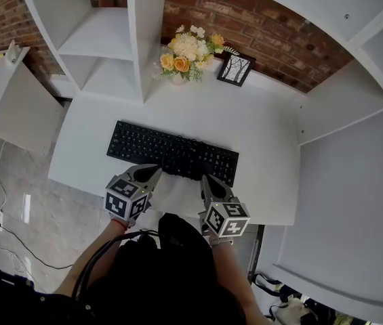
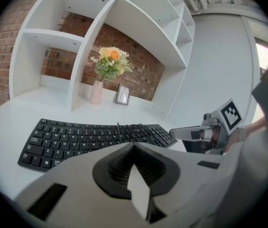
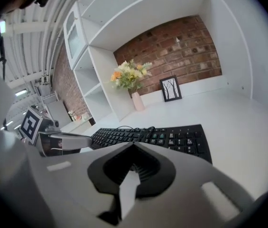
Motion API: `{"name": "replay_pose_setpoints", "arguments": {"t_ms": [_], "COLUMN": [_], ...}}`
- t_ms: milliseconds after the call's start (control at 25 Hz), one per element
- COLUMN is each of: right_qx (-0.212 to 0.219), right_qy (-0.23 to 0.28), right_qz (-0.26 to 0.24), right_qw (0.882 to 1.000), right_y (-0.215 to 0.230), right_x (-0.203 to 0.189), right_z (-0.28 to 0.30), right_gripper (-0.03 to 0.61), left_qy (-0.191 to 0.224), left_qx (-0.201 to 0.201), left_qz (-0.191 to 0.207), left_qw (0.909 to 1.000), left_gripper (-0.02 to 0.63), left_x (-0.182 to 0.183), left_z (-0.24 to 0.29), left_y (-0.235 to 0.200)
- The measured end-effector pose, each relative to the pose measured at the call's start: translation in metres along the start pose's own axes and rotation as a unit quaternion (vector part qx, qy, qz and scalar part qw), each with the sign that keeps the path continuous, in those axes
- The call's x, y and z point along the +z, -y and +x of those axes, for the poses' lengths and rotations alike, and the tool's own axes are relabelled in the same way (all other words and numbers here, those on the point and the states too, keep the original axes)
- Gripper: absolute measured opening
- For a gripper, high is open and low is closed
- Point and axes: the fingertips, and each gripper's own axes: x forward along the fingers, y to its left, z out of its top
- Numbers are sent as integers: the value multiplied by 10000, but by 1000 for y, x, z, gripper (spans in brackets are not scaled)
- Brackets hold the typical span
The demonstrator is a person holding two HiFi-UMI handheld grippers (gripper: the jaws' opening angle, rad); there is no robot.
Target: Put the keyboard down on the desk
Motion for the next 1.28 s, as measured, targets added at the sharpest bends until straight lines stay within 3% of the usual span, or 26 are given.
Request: {"name": "replay_pose_setpoints", "arguments": {"t_ms": [360,640,1280], "right_qx": [-97,4,-81], "right_qy": [781,1325,1992], "right_qz": [-610,-1424,-1619], "right_qw": [9950,9809,9665], "right_y": [-4,-22,-44], "right_x": [38,74,111], "right_z": [-21,-44,-91], "right_gripper": [1,2,0], "left_qy": [577,1148,2047], "left_qx": [305,544,590], "left_qz": [176,309,427], "left_qw": [9977,9914,9761], "left_gripper": [-8,-8,-8], "left_x": [27,56,100], "left_z": [-23,-50,-103], "left_y": [-12,-21,-6]}}
